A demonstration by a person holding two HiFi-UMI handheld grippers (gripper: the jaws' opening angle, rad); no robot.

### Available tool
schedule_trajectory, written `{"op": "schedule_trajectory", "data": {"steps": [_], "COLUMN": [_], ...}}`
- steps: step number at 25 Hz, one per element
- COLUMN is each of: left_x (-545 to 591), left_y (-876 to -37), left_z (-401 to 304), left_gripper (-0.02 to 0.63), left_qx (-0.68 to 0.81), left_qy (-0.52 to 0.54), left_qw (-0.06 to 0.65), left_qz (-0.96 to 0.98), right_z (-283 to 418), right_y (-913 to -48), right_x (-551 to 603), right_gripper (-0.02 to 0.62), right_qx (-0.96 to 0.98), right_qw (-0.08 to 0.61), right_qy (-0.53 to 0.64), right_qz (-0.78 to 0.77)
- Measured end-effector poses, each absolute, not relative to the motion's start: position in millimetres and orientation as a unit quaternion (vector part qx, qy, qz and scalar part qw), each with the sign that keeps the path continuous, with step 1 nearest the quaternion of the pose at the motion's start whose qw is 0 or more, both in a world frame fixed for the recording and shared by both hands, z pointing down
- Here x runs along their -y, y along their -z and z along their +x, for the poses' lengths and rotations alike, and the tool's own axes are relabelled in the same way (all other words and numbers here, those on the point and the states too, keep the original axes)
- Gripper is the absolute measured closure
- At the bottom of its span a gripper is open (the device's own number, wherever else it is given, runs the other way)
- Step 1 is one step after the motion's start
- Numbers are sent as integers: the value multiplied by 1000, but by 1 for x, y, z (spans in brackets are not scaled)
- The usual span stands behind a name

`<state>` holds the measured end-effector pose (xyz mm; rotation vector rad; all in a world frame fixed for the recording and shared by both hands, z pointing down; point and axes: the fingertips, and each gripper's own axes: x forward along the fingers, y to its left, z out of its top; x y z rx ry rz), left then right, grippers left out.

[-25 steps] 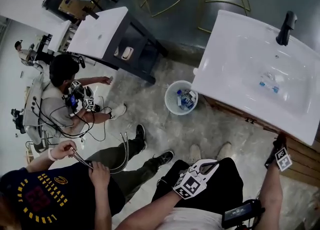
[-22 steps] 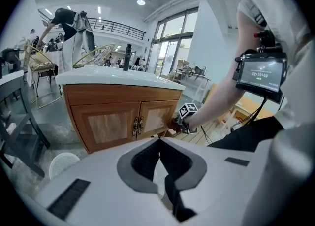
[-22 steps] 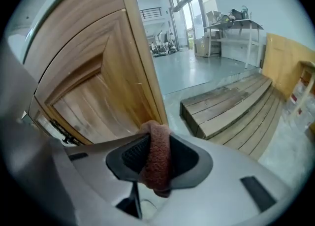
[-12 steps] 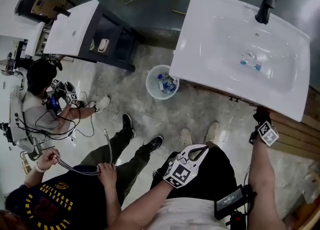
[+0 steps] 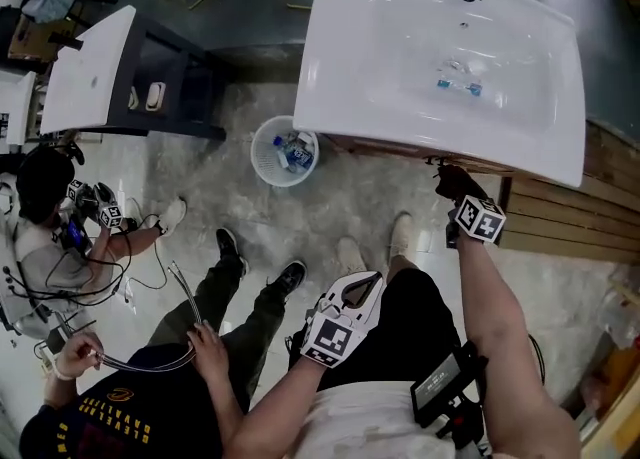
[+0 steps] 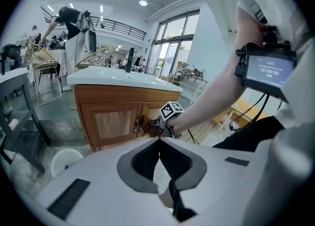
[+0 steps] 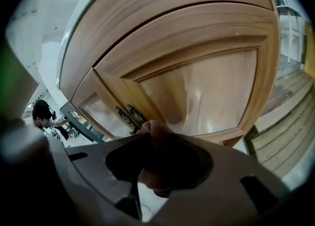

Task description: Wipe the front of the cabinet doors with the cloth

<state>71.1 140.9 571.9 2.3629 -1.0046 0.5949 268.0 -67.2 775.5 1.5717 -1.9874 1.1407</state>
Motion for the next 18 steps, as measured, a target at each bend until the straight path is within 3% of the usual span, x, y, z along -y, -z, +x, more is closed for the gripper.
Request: {"op": "schedule_trajectory", "data": {"steps": [8, 12, 18], "left_x": [-147, -145, -138], "left_y": [-568, -569, -577], "left_z": [66, 72, 79], "left_gripper": [594, 594, 594], "left_qx": [374, 370, 368], "left_qy": [-218, -221, -226], "left_qw": [251, 246, 235], "left_qz": [866, 868, 871], "right_z": [244, 286, 375], "right_y": [-768, -767, -769], "right_x": [71, 75, 74], "right_gripper": [474, 474, 474], "right_qx": [696, 661, 619], "right_qw": [149, 133, 164], "right_qy": [-427, -430, -402], "right_qz": [558, 600, 655]}}
